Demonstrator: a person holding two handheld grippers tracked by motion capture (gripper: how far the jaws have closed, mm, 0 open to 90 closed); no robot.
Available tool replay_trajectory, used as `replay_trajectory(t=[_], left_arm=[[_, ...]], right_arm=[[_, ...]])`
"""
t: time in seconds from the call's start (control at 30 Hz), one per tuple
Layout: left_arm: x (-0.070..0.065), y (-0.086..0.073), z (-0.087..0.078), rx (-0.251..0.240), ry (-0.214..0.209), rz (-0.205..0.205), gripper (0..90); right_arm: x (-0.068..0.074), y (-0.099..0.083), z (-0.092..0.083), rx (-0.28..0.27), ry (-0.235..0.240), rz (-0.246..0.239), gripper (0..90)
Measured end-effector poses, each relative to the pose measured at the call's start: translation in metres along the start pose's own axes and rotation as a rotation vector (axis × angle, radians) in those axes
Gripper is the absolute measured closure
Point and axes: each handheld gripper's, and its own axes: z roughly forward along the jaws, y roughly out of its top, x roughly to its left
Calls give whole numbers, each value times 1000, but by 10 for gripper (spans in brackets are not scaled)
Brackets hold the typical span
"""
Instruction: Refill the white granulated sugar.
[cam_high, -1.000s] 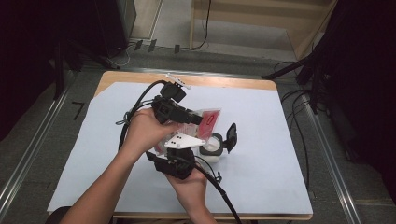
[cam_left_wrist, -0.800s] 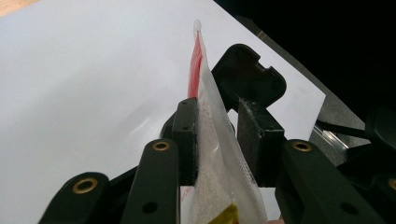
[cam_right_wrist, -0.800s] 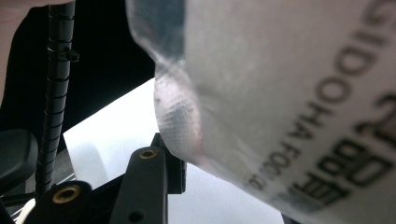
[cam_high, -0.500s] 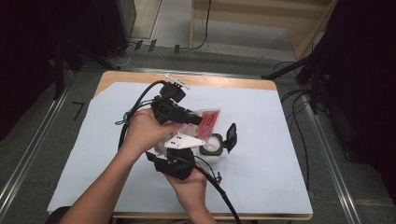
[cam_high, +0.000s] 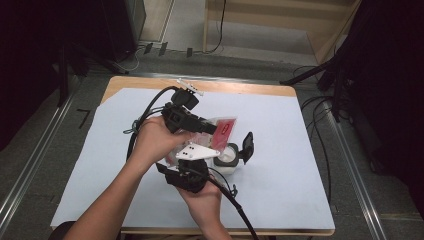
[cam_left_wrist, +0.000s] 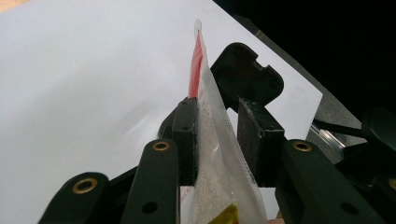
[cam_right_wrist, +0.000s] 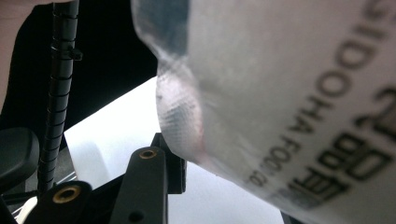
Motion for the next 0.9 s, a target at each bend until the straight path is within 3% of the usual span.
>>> replay_trajectory(t=[0.9], left_arm=[[1, 0, 0, 7, -7, -1, 696]], right_arm=[[0, 0, 0, 6, -1, -5, 639]])
